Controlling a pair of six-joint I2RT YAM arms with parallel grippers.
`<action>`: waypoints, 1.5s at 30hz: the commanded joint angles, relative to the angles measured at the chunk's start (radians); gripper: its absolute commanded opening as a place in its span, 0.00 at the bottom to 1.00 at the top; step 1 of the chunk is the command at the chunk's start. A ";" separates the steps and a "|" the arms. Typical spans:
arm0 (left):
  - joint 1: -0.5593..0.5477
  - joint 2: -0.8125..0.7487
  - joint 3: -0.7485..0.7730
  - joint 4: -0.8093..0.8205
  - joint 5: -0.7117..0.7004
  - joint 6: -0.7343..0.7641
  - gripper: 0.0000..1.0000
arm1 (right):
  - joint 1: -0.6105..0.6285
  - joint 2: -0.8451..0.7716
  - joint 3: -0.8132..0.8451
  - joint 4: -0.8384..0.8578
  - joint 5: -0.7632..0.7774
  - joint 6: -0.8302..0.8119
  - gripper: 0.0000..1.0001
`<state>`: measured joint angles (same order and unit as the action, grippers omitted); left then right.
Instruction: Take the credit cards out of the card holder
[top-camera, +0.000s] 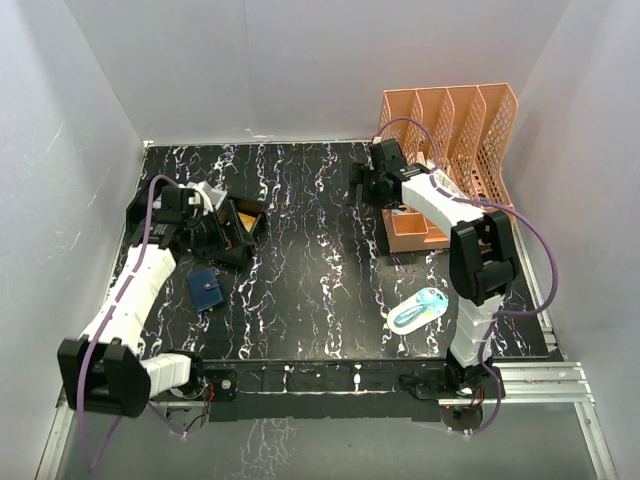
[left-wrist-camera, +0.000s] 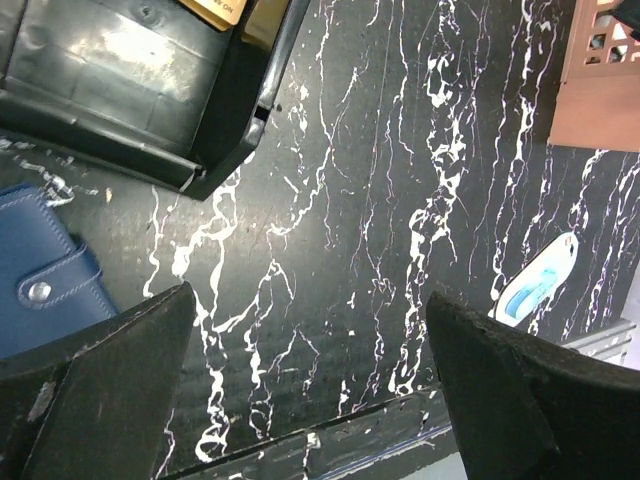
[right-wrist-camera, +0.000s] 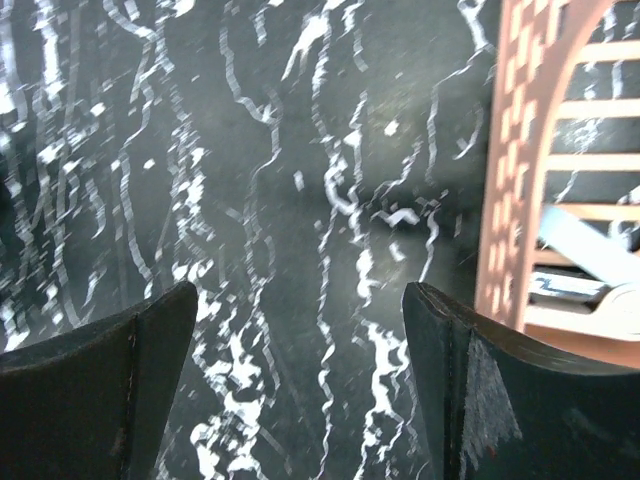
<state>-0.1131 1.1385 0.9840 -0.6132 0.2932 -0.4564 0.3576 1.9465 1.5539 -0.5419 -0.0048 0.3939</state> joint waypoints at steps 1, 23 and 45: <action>0.004 0.135 0.052 0.110 0.114 0.046 0.99 | -0.003 -0.134 -0.060 0.064 -0.207 0.049 0.83; -0.017 0.510 0.235 0.140 0.143 0.174 0.89 | -0.005 -0.424 -0.364 0.134 -0.374 0.129 0.86; -0.171 0.684 0.366 0.125 0.218 0.189 0.79 | -0.020 -0.500 -0.406 0.075 -0.182 0.150 0.88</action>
<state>-0.2470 1.8172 1.3033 -0.4740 0.4789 -0.2531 0.3439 1.4944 1.1622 -0.4664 -0.2565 0.5491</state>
